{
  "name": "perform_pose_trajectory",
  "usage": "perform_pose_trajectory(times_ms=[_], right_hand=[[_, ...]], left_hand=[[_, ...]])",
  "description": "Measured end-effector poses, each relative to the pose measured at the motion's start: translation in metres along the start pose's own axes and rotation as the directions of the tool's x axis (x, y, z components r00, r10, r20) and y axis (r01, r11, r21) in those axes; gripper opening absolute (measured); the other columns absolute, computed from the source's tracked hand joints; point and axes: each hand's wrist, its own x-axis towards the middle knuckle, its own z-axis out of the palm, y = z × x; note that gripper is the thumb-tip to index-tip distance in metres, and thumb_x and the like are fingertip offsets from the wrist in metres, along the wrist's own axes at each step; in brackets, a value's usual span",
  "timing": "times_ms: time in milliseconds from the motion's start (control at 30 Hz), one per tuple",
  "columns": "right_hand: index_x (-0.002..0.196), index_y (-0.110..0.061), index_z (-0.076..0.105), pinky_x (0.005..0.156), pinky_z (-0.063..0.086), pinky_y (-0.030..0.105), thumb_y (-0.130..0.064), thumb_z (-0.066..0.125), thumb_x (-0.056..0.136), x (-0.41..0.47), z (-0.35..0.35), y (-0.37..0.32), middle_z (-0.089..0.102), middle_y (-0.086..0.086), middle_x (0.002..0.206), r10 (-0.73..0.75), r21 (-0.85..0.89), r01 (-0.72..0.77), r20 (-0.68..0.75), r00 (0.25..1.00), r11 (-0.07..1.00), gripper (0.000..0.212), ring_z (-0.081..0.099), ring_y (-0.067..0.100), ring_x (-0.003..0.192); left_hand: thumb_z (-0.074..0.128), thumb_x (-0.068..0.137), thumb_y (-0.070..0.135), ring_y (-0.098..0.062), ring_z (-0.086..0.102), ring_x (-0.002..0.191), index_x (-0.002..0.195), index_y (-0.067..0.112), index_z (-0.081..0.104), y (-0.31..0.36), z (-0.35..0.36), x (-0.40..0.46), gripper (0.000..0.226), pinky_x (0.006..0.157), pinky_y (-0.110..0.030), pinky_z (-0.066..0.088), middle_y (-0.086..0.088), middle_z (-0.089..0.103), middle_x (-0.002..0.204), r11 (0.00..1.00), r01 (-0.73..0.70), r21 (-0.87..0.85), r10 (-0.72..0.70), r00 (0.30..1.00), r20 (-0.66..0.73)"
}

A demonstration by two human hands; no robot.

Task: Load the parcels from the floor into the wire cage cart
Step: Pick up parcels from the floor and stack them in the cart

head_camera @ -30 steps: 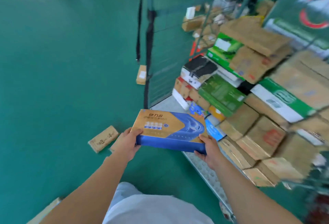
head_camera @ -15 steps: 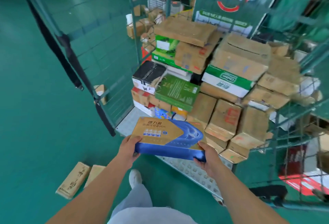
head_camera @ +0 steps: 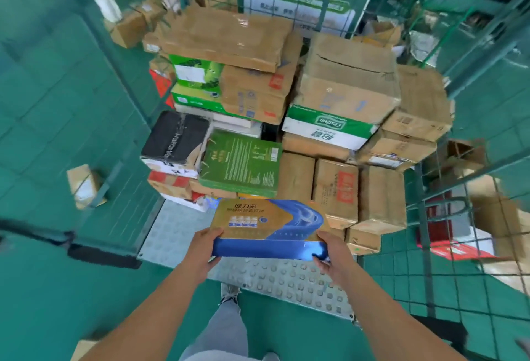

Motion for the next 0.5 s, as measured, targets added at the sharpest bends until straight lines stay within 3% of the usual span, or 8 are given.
perform_pose_trajectory(times_ms=[100, 167, 233, 300, 367, 433, 500], right_hand=[[0.105, -0.015, 0.060, 0.080, 0.058, 0.037, -0.029, 0.069, 0.094, 0.026, 0.002, -0.028, 0.055, 0.007, 0.098, 0.026, 0.051, -0.021, -0.105, 0.994, 0.998, 0.020, 0.055, 0.024, 0.088], [0.106, -0.013, 0.057, 0.072, 0.053, 0.034, -0.023, 0.069, 0.092, 0.046, -0.005, -0.041, 0.056, 0.006, 0.092, 0.017, 0.120, 0.004, -0.171, 0.985, 0.993, 0.021, 0.054, 0.020, 0.081], [0.113, -0.013, 0.054, 0.059, 0.045, 0.030, -0.017, 0.069, 0.090, 0.064, -0.014, -0.054, 0.056, 0.005, 0.076, 0.005, 0.235, 0.057, -0.253, 0.967, 0.970, 0.027, 0.052, 0.016, 0.062], [0.114, -0.014, 0.051, 0.058, 0.044, 0.029, -0.015, 0.072, 0.090, 0.089, -0.021, -0.065, 0.055, 0.004, 0.068, 0.026, 0.362, 0.093, -0.313, 0.950, 0.928, 0.032, 0.052, 0.015, 0.054], [0.115, -0.015, 0.053, 0.069, 0.050, 0.034, -0.019, 0.074, 0.091, 0.112, -0.017, -0.073, 0.062, 0.004, 0.079, 0.047, 0.424, 0.068, -0.255, 0.966, 0.903, 0.032, 0.059, 0.018, 0.069], [0.120, -0.020, 0.053, 0.073, 0.051, 0.036, -0.020, 0.074, 0.092, 0.138, -0.008, -0.081, 0.064, 0.004, 0.093, 0.030, 0.355, 0.026, -0.151, 0.988, 0.934, 0.035, 0.061, 0.018, 0.077], [0.128, -0.030, 0.043, 0.071, 0.052, 0.037, -0.020, 0.075, 0.093, 0.163, 0.003, -0.088, 0.064, 0.005, 0.100, 0.017, 0.256, 0.007, -0.091, 0.996, 0.967, 0.049, 0.062, 0.019, 0.078]], left_hand=[[0.067, 0.095, 0.024, -0.022, 0.056, 0.084, 0.094, 0.015, 0.062, 0.027, 0.026, 0.037, 0.010, 0.075, -0.032, 0.046, -0.008, 0.060, 0.093, 0.992, 0.061, 0.115, -0.068, 0.996, 0.056], [0.067, 0.095, 0.021, -0.021, 0.055, 0.077, 0.096, 0.014, 0.062, 0.036, 0.049, 0.053, 0.009, 0.072, -0.032, 0.044, -0.007, 0.059, 0.091, 0.977, 0.111, 0.180, -0.130, 0.987, 0.099], [0.067, 0.096, 0.018, -0.021, 0.059, 0.073, 0.115, 0.010, 0.056, 0.040, 0.074, 0.065, 0.023, 0.067, -0.031, 0.048, -0.008, 0.061, 0.096, 0.960, 0.161, 0.229, -0.199, 0.968, 0.153], [0.067, 0.097, 0.017, -0.024, 0.065, 0.084, 0.145, 0.016, 0.039, 0.037, 0.100, 0.078, 0.056, 0.073, -0.034, 0.054, -0.008, 0.069, 0.107, 0.938, 0.224, 0.263, -0.282, 0.937, 0.207], [0.067, 0.097, 0.016, -0.023, 0.064, 0.089, 0.155, 0.026, 0.029, 0.031, 0.125, 0.087, 0.070, 0.087, -0.039, 0.054, -0.006, 0.074, 0.104, 0.916, 0.246, 0.318, -0.340, 0.896, 0.286], [0.070, 0.095, 0.014, -0.022, 0.065, 0.088, 0.147, 0.024, 0.042, 0.023, 0.159, 0.101, 0.060, 0.097, -0.043, 0.053, -0.002, 0.076, 0.097, 0.905, 0.246, 0.348, -0.362, 0.875, 0.322], [0.073, 0.093, 0.014, -0.023, 0.065, 0.087, 0.135, 0.023, 0.050, 0.015, 0.191, 0.115, 0.048, 0.096, -0.043, 0.054, -0.002, 0.073, 0.090, 0.907, 0.286, 0.310, -0.381, 0.870, 0.313]])
